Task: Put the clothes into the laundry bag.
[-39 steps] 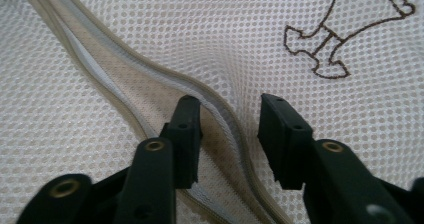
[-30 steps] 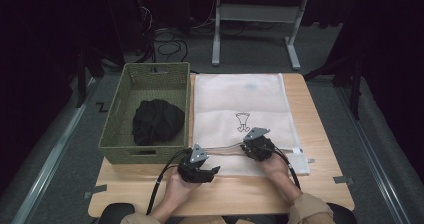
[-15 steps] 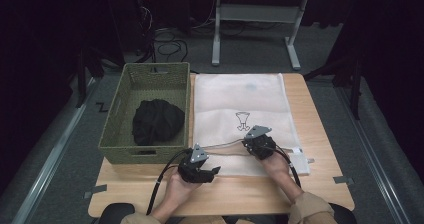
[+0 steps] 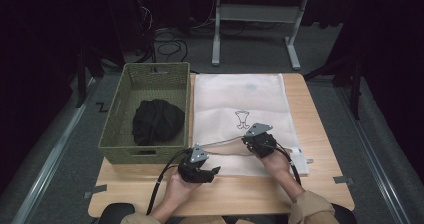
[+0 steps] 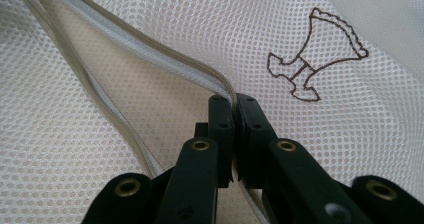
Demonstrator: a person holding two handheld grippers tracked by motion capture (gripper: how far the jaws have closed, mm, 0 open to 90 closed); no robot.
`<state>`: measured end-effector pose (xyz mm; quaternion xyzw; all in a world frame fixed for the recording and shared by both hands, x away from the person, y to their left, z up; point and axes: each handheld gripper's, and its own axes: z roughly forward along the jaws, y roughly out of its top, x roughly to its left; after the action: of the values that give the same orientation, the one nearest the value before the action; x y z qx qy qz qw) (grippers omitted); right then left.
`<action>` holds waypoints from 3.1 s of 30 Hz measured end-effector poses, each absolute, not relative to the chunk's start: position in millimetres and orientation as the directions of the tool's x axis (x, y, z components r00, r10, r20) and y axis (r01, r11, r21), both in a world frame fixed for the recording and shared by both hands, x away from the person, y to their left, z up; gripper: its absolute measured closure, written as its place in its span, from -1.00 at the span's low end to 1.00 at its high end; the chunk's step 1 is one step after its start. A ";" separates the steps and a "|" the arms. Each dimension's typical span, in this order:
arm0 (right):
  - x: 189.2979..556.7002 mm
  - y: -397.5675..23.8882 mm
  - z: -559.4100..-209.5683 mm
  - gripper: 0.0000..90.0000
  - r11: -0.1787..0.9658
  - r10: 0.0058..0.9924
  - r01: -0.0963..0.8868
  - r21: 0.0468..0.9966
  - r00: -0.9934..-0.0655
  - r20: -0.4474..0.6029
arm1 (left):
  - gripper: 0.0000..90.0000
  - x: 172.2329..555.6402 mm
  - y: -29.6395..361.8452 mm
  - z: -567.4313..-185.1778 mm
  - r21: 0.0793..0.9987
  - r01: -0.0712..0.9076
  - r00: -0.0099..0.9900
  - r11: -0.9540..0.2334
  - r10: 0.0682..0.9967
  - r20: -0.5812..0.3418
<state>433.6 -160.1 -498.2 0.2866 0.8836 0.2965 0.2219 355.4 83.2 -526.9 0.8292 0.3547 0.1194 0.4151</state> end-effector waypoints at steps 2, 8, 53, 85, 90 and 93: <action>434.0 -159.9 -496.7 0.94 0.661 0.635 0.365 0.656 -0.738 -0.229 | -0.17 355.3 83.1 -526.9 0.773 0.489 0.720 -0.404 0.687 -0.096; 434.3 -159.6 -490.3 0.94 0.662 0.634 0.362 0.656 -0.738 -0.232 | -0.17 355.3 82.9 -527.1 0.773 0.489 0.720 -0.404 0.688 -0.096; 438.7 -160.2 -445.1 0.94 0.657 0.633 0.302 0.691 -0.718 -0.288 | -0.17 355.8 82.3 -530.0 0.766 0.502 0.715 -0.402 0.691 -0.105; 444.3 -156.2 -414.2 0.94 0.652 0.614 0.262 0.711 -0.732 -0.294 | -0.17 355.8 80.6 -533.0 0.756 0.510 0.713 -0.411 0.694 -0.103; 444.8 -155.8 -408.1 0.94 0.652 0.612 0.263 0.711 -0.736 -0.289 | -0.17 356.3 80.4 -533.2 0.754 0.512 0.714 -0.412 0.693 -0.106; 445.4 -155.5 -405.6 0.94 0.660 0.605 0.258 0.706 -0.739 -0.296 | -0.17 355.6 80.2 -533.3 0.757 0.509 0.714 -0.410 0.693 -0.105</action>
<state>445.4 -155.5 -405.6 0.2472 0.8723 0.3299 0.2630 355.6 80.2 -533.3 0.8321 0.3610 0.1131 0.4056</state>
